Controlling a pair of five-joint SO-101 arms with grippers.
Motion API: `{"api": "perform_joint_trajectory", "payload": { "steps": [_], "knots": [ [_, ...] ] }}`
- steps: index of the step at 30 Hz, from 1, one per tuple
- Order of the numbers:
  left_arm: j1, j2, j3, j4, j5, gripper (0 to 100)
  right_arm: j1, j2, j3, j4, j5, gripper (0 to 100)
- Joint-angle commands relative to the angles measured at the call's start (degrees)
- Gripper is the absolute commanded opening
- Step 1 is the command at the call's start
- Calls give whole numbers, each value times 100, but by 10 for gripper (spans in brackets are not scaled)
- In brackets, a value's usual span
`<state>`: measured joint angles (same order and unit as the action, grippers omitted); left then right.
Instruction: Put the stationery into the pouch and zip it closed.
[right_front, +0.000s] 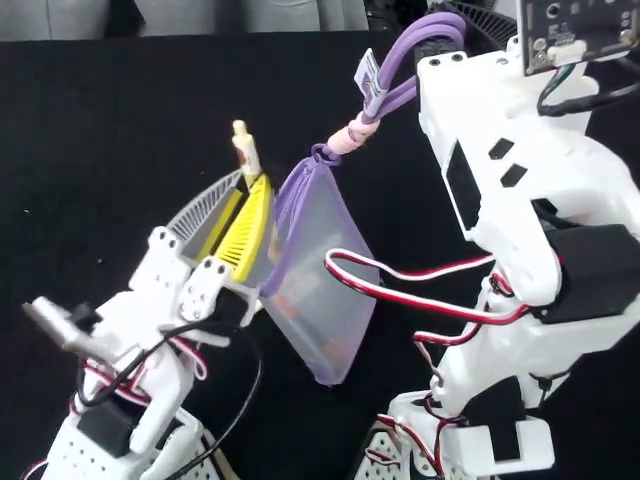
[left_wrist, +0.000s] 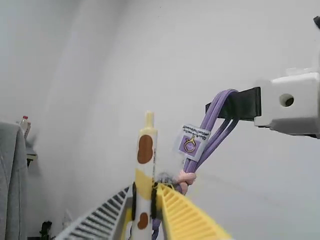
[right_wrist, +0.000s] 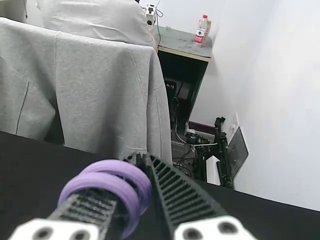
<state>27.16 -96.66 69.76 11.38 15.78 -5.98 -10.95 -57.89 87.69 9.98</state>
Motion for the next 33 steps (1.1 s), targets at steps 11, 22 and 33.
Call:
{"api": "perform_joint_trajectory", "payload": {
  "steps": [11,22,33],
  "knots": [
    [136,-35,-673,1776,-114,161,88,-207,-145,18,-9,11],
    [-84,193,-3231,2796,-800,173,114,-198,-136,0,0,11],
    [-2844,2163,-3248,4237,-598,176,721,-215,-198,-88,0,11]
  ]
}}
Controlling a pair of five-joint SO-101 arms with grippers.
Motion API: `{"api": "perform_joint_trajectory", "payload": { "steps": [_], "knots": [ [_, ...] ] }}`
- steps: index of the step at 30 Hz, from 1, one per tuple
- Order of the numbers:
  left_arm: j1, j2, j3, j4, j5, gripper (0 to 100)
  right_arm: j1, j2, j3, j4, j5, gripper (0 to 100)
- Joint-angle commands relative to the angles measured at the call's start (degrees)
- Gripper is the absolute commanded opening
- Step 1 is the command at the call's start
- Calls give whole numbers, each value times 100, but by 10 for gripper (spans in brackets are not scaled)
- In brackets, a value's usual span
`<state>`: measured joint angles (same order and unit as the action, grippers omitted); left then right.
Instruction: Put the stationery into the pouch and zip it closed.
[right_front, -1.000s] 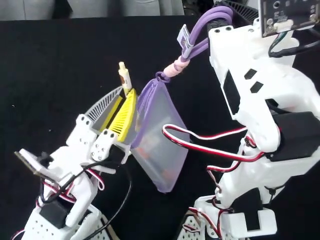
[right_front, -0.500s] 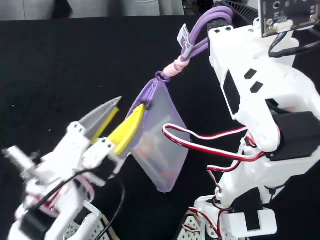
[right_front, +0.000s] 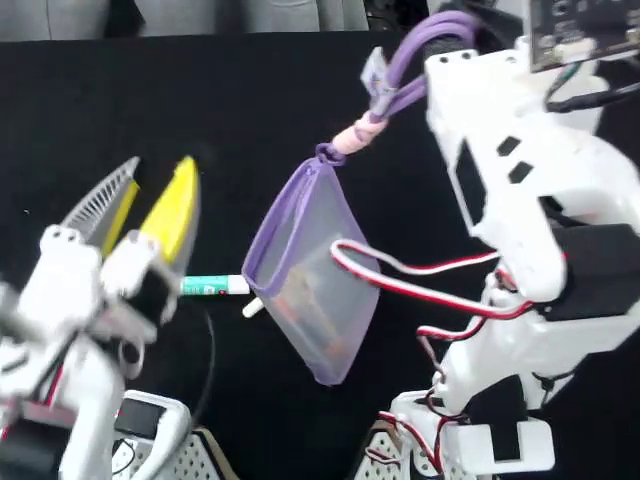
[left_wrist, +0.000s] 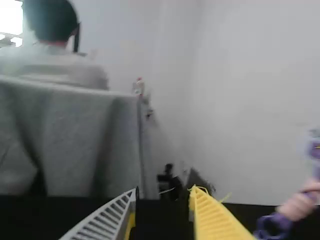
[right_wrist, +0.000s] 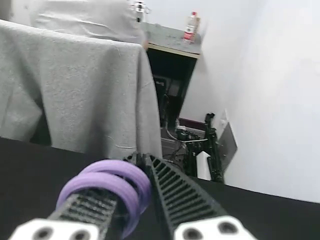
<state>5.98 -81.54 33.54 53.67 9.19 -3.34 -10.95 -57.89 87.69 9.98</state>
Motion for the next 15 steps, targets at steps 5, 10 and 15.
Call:
{"api": "perform_joint_trajectory", "payload": {
  "steps": [5,10,15],
  "knots": [
    [-752,967,1490,-536,53,177,923,-215,-365,-105,0,11],
    [-295,1002,2800,-1574,-369,177,1319,-215,-725,97,0,11],
    [840,1011,3952,-2681,-1011,177,1565,-215,-1218,378,9,11]
  ]
}}
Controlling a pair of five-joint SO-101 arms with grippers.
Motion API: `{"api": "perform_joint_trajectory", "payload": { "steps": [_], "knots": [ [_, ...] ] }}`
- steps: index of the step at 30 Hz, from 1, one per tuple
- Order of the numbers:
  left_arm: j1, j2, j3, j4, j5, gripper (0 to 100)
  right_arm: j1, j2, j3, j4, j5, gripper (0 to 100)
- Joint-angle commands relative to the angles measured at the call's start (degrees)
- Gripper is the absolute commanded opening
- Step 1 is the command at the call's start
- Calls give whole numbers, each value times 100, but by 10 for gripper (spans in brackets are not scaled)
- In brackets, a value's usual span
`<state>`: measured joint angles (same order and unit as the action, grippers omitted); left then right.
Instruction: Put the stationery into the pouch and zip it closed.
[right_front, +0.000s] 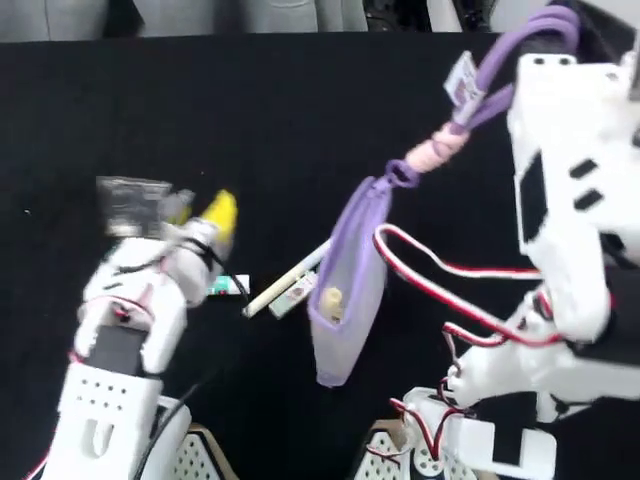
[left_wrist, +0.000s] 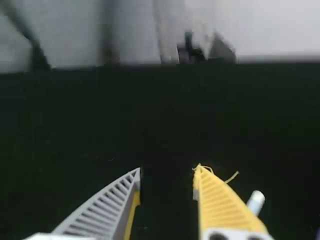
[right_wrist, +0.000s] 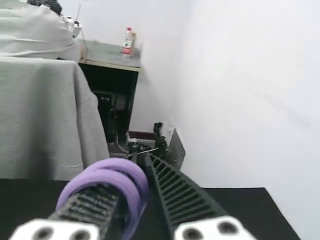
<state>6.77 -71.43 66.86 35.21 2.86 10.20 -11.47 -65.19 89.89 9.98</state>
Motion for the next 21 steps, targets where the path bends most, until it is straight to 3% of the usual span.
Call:
{"api": "perform_joint_trajectory", "payload": {
  "steps": [1,7,15,21],
  "knots": [
    [927,0,796,-1046,-448,177,255,-163,-567,202,18,11],
    [1235,826,910,-1793,-800,173,290,-163,-787,369,264,11],
    [1279,4835,-1560,-1855,-809,173,273,-163,-778,369,255,11],
    [1622,7446,-3899,-440,-818,175,273,-163,-787,369,246,11]
  ]
}}
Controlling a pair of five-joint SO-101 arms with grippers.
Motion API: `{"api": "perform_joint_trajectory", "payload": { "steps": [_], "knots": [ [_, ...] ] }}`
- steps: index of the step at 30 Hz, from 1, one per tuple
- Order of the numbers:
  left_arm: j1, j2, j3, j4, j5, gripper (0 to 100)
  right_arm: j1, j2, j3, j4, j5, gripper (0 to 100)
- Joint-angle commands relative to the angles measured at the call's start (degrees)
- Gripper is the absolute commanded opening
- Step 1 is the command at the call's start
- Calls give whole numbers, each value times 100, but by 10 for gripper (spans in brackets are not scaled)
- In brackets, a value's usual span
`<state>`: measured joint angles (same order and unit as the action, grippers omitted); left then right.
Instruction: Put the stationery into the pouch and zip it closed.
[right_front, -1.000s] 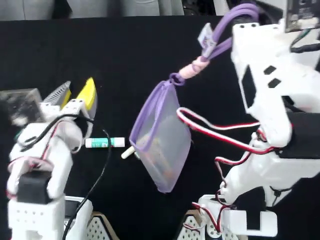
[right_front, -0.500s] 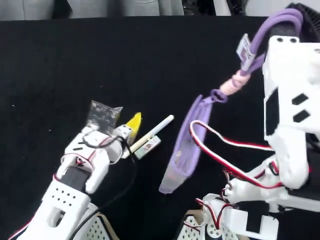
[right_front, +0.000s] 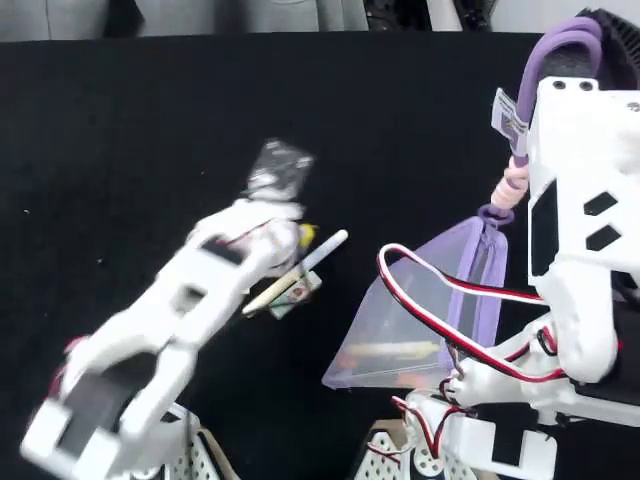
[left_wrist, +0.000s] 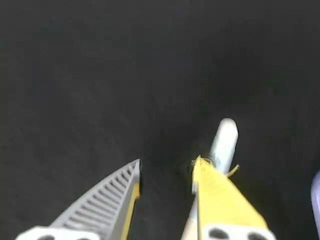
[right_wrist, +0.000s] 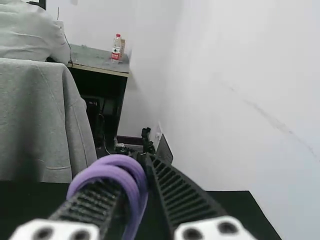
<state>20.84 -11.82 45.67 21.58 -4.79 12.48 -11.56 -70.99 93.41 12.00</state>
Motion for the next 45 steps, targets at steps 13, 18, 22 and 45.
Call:
{"api": "perform_joint_trajectory", "payload": {
  "steps": [13,18,22,45],
  "knots": [
    [769,2681,-4004,2655,-352,173,35,-154,-171,18,35,11],
    [725,2681,-4233,2716,-352,173,35,-154,-180,18,35,11],
    [822,2716,-4602,3332,-448,177,35,-154,-180,18,26,11],
    [892,3578,-4505,3200,-1055,155,-422,-154,-198,97,26,11]
  ]
}}
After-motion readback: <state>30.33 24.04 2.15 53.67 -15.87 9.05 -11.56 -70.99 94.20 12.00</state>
